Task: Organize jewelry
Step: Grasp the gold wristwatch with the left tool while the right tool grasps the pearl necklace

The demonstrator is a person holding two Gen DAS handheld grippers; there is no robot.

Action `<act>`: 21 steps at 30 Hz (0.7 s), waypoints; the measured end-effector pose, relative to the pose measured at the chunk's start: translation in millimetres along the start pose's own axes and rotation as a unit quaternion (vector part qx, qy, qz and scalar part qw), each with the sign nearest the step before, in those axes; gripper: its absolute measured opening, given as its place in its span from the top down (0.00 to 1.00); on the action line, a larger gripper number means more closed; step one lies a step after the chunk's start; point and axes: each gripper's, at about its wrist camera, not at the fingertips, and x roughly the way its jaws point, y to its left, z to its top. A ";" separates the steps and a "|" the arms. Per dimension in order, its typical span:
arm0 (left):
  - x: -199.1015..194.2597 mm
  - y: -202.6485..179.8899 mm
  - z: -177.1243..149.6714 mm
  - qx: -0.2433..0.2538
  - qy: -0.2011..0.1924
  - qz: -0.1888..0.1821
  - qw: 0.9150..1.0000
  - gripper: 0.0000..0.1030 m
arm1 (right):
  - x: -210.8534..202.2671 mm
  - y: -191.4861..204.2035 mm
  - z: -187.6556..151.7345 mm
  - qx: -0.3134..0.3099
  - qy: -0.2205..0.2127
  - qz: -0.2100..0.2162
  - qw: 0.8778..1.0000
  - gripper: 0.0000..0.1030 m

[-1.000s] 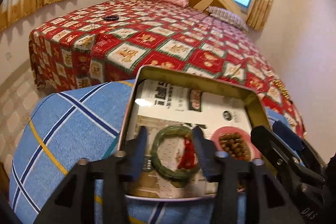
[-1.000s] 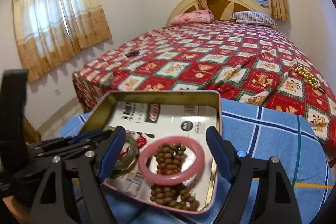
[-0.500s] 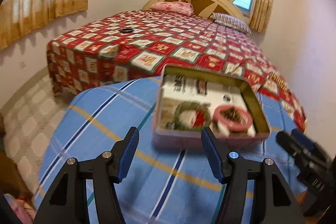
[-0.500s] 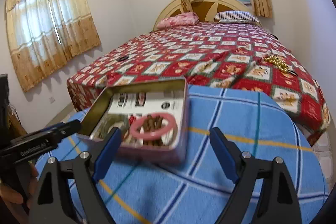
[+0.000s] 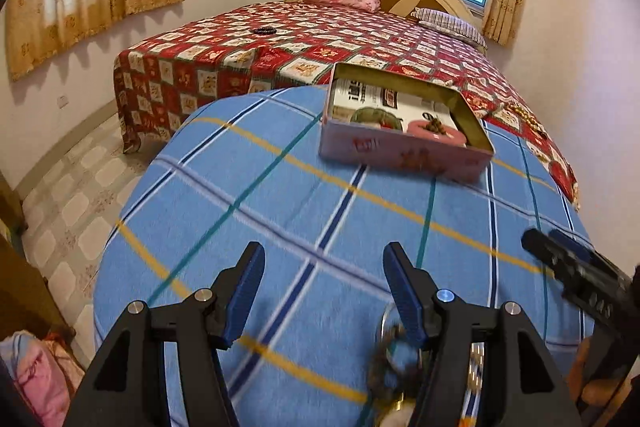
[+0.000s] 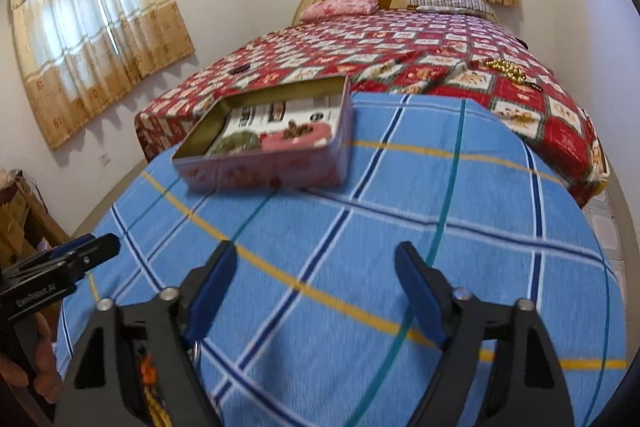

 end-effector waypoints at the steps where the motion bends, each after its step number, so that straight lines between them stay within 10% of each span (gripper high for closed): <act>1: -3.4 0.3 -5.7 0.000 0.001 -0.004 1.000 0.40 | -1.7 -0.3 -1.9 0.001 0.000 0.005 1.000 0.31; 14: -33.2 -21.8 -63.3 0.051 0.037 -0.061 0.996 0.40 | -1.3 -8.7 -8.7 0.031 0.006 0.023 0.999 0.32; 21: -17.9 -38.2 -74.6 0.084 0.065 -0.034 0.994 0.40 | -4.4 -3.8 -9.3 0.018 0.002 0.029 0.999 0.32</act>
